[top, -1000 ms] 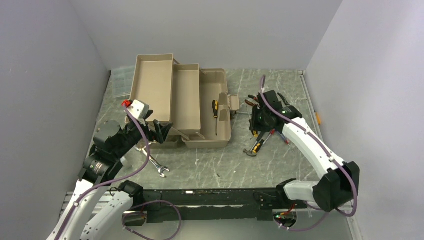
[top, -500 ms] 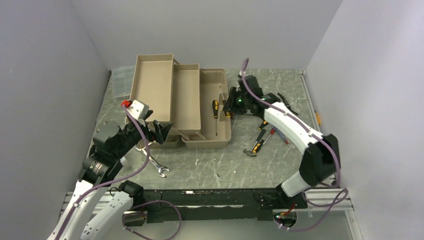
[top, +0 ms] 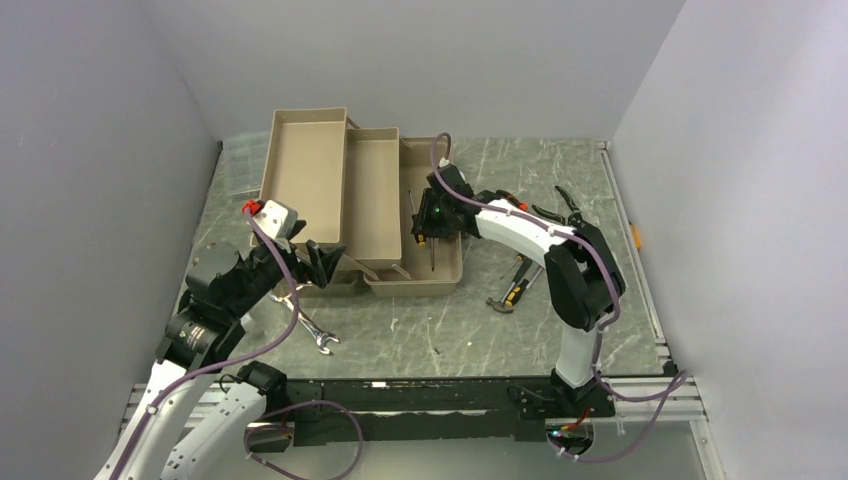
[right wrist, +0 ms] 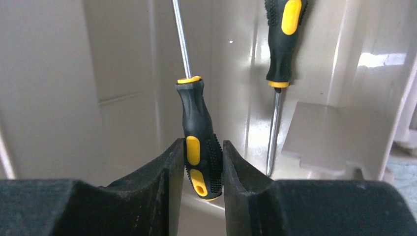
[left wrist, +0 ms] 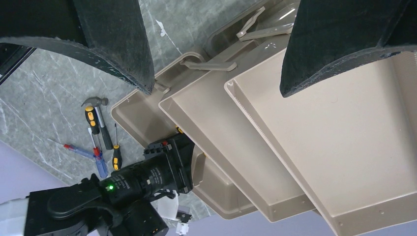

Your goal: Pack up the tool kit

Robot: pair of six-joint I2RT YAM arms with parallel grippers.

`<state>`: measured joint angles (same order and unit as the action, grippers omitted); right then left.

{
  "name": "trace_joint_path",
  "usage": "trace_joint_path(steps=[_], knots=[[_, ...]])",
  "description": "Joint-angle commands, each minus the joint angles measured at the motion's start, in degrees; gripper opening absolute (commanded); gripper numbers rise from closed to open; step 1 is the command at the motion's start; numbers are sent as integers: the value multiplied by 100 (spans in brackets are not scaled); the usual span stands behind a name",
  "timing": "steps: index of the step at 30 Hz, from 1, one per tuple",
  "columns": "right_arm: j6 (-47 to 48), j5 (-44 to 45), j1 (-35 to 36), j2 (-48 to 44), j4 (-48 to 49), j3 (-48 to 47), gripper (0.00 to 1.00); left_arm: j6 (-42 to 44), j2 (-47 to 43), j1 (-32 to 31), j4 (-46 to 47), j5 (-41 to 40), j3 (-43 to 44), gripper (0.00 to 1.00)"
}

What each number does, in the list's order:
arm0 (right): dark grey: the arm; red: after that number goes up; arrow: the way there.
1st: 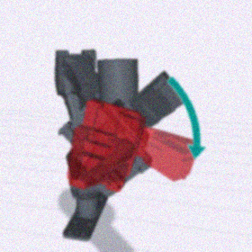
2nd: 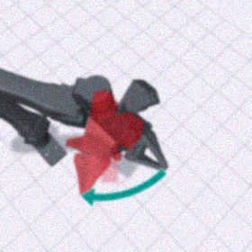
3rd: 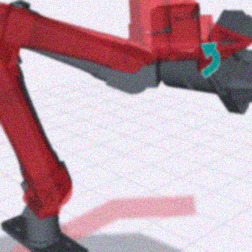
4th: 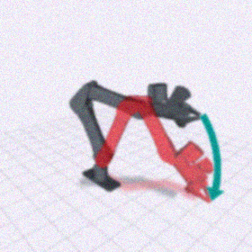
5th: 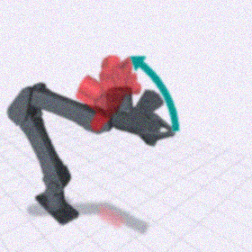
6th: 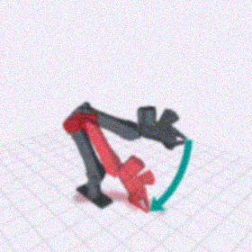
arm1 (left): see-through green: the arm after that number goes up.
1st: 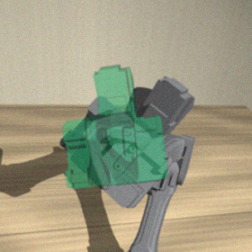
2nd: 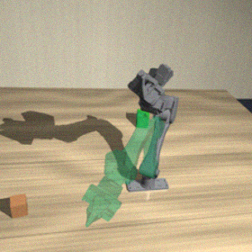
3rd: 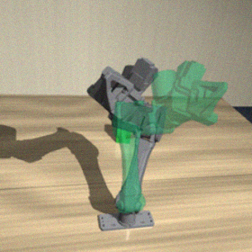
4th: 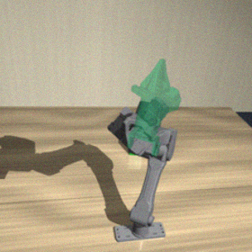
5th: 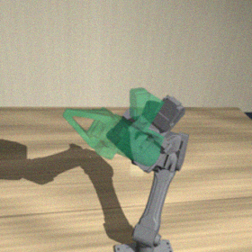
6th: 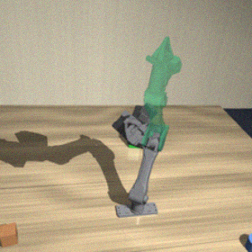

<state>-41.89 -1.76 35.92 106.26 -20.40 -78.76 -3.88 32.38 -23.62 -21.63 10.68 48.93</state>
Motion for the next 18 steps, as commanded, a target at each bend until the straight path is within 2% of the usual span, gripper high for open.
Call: trace_joint_path(steps=[1,3,5,11,18], knots=[[-153,170,-14,173,422,-310,30,10,-65,-11,240,17,11,99],[-149,169,-2,199,429,-309,41,10,-65,-10,238,9,11,99],[-122,168,2,139,413,-313,45,10,-60,-11,235,0,11,99],[116,430,4,-183,-116,-681,45,10,-52,-11,239,20,6,99],[352,1292,-154,-1296,-616,-385,48,10,-72,-11,245,26,7,99]])
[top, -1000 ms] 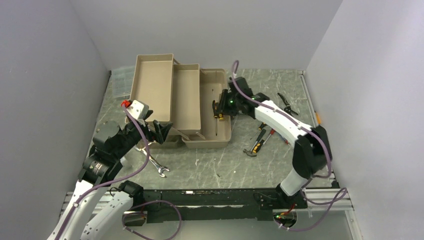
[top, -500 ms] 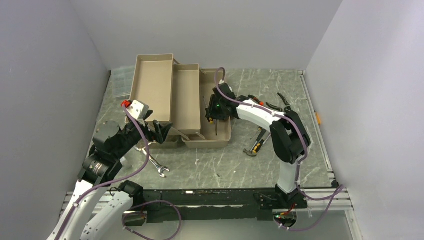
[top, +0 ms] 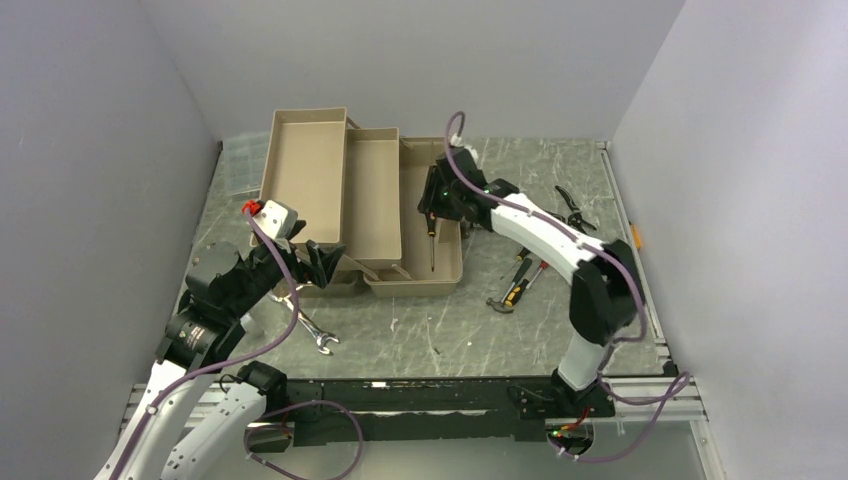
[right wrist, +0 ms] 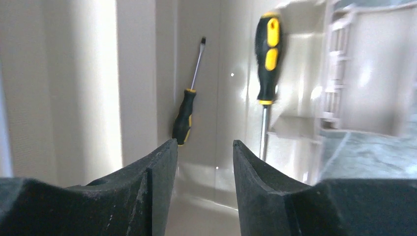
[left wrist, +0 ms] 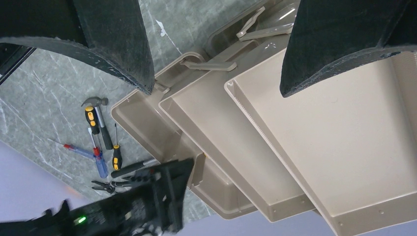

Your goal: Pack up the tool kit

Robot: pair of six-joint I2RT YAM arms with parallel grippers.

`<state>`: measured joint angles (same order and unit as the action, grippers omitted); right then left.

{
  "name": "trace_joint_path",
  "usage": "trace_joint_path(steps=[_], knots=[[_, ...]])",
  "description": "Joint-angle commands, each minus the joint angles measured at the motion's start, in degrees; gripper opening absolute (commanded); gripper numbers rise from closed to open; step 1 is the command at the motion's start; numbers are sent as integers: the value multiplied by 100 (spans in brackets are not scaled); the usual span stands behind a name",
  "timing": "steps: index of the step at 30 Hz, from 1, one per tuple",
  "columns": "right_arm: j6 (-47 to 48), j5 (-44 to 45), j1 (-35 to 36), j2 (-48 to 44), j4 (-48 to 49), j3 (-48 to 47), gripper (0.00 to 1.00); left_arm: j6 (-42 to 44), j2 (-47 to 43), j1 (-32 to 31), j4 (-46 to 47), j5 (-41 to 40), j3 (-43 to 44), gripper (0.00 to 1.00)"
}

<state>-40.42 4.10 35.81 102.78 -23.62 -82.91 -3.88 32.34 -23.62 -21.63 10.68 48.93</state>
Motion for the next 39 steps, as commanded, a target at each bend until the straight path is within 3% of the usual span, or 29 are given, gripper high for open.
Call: trace_joint_path(steps=[1,4,9,15,21,31,39], knots=[[199,857,-231,-1160,-372,135,48,6,-63,-11,243,33,11,99],[169,1297,-519,-1907,-548,617,57,-1,-54,-11,237,61,12,99],[218,1407,-1361,-2926,-652,1606,56,-7,-52,-11,252,89,12,99],[325,1474,-2285,-3340,-709,2513,64,-9,-57,-11,253,122,12,99],[178,1587,-2555,-2728,-450,2756,59,-16,-56,-11,257,141,12,99],[248,1578,-2706,-993,-14,2192,56,-8,-44,-11,248,123,3,99],[311,1561,-2800,-283,284,2045,54,-8,-48,-11,256,118,-2,99]])
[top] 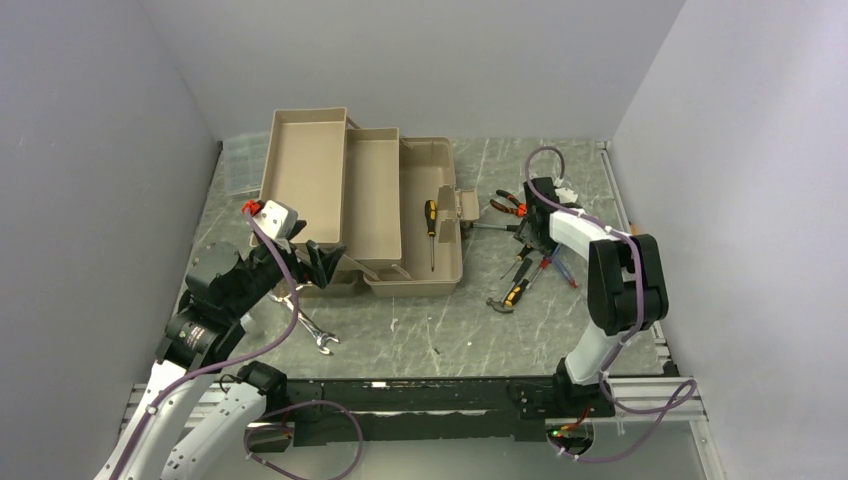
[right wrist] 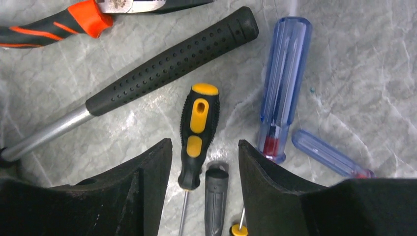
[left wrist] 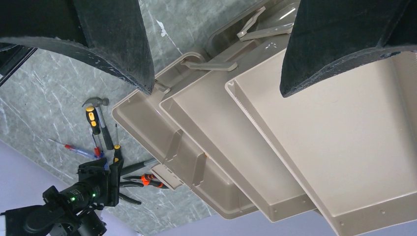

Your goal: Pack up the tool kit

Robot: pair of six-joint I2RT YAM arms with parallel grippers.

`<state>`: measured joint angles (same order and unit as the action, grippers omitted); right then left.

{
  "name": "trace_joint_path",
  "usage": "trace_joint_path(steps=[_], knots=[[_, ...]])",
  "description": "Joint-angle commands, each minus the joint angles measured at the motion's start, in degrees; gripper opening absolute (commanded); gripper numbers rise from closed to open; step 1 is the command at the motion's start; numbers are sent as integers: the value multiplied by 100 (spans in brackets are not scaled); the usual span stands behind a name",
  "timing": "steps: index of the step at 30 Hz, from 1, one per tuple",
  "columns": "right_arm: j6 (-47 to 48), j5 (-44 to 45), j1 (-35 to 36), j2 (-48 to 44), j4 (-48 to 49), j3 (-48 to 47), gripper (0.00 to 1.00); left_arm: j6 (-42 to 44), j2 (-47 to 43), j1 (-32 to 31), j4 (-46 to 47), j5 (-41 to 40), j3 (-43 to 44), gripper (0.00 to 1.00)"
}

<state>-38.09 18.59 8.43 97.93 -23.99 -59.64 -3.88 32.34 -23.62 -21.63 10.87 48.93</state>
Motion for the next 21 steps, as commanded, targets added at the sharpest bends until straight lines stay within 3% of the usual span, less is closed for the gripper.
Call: trace_joint_path(steps=[1,6,14,18,21], knots=[[107,99,-68,315,357,-311,53,-8,-32,-11,252,107,1,99],[83,230,-104,680,231,-608,42,-8,-9,-11,259,125,-2,99],[317,239,-108,-287,78,-522,1,-7,-17,-11,251,107,1,99],[651,-416,-107,-1230,273,-381,0,-8,-19,-11,244,106,3,99],[989,-1427,-98,-2175,940,-72,0,-8,-27,-11,253,105,-10,99]])
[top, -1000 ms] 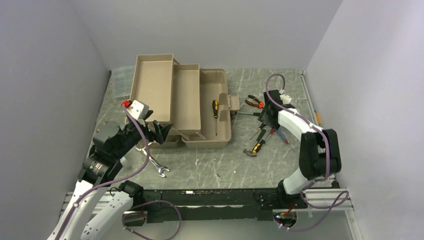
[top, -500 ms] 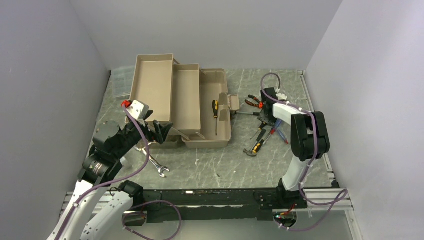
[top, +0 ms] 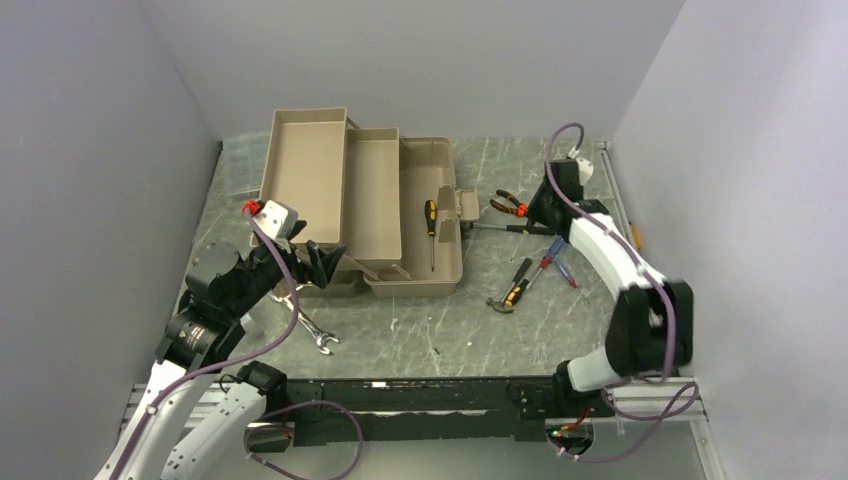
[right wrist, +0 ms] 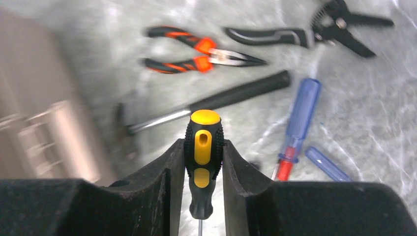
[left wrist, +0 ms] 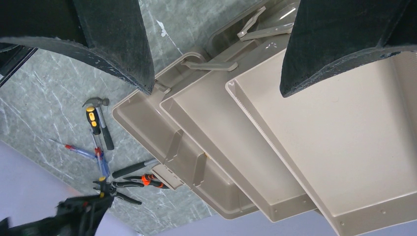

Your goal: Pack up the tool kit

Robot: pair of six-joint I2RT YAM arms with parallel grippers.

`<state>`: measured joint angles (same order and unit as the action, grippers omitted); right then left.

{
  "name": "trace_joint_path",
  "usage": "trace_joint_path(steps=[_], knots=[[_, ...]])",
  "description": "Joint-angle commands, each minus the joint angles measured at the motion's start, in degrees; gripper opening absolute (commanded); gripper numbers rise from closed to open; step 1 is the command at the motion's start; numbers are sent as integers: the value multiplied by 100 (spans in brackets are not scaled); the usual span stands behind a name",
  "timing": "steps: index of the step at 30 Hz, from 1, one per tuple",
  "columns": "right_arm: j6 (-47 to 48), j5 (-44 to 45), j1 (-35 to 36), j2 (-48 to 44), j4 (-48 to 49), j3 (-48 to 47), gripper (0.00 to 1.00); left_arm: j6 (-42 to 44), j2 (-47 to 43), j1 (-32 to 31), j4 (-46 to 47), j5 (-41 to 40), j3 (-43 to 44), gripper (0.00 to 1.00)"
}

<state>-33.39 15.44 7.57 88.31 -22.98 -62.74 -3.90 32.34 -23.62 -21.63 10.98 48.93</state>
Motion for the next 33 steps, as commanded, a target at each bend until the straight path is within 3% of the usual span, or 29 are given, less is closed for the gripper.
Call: trace_joint_path(steps=[1,5,10,16,27,31,32,33], knots=[[574,-1430,-13,-1478,1092,341,0,-5,-27,-11,254,97,-11,100],[496,-2500,64,-1918,1570,279,0,-5,-8,-7,253,120,3,99],[246,-3963,590,-1360,1881,-487,0,-5,-15,-11,254,132,5,99],[223,-3561,1851,-198,2097,-1615,0,-6,-43,-11,239,112,0,99],[-346,-2815,2841,2455,1849,-3872,2,3,-93,-11,240,77,-2,99],[-506,-2418,2942,3070,1469,-4499,10,3,-112,-11,238,65,3,99],[-565,-2309,2949,3151,1389,-4588,19,11,-121,-11,238,62,3,99],[-613,-2231,2949,3209,1287,-4668,35,12,-127,-11,235,54,1,99]])
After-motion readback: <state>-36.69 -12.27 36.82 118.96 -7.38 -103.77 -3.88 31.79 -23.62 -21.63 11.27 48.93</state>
